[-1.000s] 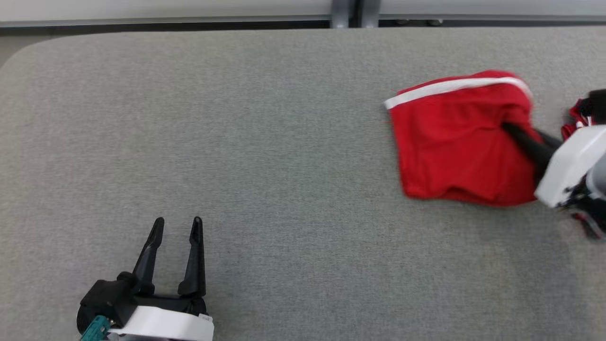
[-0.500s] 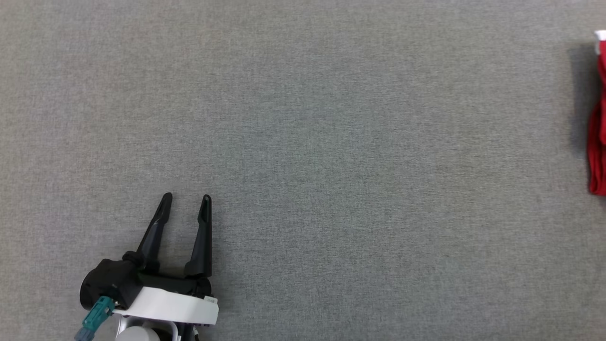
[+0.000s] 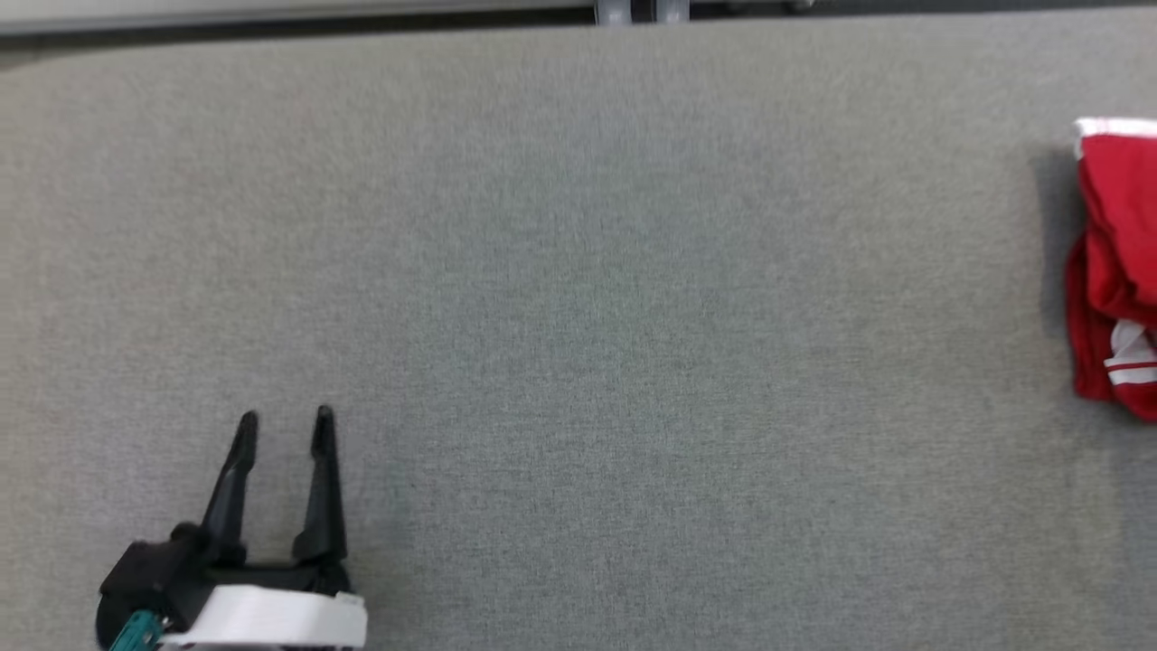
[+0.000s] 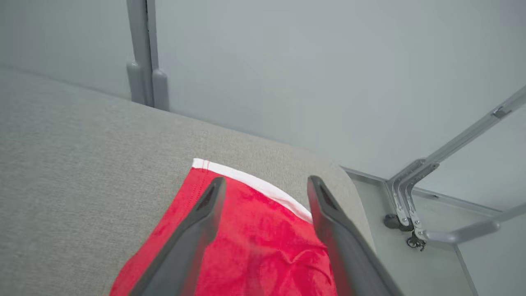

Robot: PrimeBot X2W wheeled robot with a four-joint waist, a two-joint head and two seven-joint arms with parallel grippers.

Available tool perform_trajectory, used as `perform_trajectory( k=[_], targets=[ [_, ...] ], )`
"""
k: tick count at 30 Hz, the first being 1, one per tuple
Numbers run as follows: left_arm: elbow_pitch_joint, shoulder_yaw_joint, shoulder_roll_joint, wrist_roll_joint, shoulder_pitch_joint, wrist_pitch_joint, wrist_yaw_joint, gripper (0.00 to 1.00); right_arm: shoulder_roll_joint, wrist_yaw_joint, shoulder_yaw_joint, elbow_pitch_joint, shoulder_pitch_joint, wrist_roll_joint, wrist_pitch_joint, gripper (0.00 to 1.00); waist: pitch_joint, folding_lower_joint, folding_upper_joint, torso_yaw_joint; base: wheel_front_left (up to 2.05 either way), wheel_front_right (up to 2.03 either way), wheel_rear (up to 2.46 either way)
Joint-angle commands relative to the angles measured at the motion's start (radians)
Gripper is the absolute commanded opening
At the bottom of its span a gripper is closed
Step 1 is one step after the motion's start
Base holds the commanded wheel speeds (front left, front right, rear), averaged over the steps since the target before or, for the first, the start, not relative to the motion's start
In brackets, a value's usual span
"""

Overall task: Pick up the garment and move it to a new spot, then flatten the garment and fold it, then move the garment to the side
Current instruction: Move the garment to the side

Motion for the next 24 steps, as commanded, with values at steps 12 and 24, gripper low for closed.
perform_trajectory(
  k=[12,24],
  targets=[
    [0.045,0.057,0.003,0.023,0.120,-0.002,0.024,1.00,0.343,0.000,-0.083,-0.215,0.428,-0.212,-0.421,1.00,-0.262,0.0000,0.0000,0.018,0.00,0.00,0.00],
    [0.088,0.044,0.004,0.036,0.155,-0.002,-0.006,1.00,0.621,0.000,-0.120,-0.327,0.677,-0.366,-0.453,1.00,-0.320,0.0000,0.0000,0.046,0.00,0.00,0.00]
  ],
)
